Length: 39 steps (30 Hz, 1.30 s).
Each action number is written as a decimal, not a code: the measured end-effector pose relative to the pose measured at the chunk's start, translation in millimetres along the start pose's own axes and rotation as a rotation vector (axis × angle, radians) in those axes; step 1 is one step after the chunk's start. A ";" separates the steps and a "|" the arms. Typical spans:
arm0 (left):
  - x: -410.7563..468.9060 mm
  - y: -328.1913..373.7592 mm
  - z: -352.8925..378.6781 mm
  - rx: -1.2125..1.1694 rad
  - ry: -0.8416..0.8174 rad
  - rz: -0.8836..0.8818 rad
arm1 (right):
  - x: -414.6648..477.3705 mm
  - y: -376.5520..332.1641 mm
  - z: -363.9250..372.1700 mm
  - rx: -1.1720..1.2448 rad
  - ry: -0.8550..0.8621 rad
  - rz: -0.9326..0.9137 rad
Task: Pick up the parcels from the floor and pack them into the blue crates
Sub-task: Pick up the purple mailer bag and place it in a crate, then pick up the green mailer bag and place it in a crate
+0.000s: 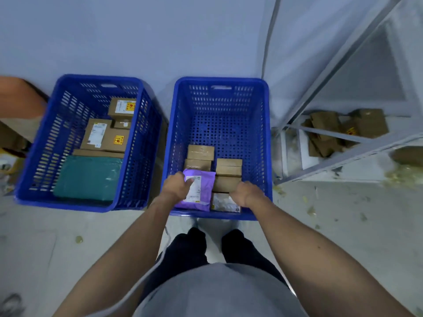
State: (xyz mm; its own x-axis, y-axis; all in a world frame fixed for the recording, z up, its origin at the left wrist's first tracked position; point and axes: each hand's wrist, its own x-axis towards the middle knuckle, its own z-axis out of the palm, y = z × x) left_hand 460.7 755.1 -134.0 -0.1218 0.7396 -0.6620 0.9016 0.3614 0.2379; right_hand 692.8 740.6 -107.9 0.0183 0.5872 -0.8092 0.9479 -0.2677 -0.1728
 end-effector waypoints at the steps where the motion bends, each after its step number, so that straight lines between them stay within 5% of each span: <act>1: -7.6 4.7 -3.3 0.011 0.009 0.017 | -7.6 3.6 -1.3 0.004 0.010 -0.011; 8: -30.6 30.8 -22.0 0.099 0.068 0.179 | -40.6 33.1 1.7 0.014 0.071 -0.021; 16: -38.0 42.4 -26.8 0.194 -0.026 0.405 | -79.5 57.4 48.0 0.207 0.130 0.169; 39: -234.6 -17.6 160.5 0.770 -0.495 1.113 | -335.1 42.0 428.6 0.787 0.351 0.828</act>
State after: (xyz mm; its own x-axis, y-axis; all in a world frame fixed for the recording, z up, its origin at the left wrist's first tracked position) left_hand 539.9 484.1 -96.9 0.7909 0.1017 -0.6035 0.4465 -0.7702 0.4555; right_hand 590.2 205.1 -84.6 0.7335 0.1597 -0.6607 0.1542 -0.9858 -0.0670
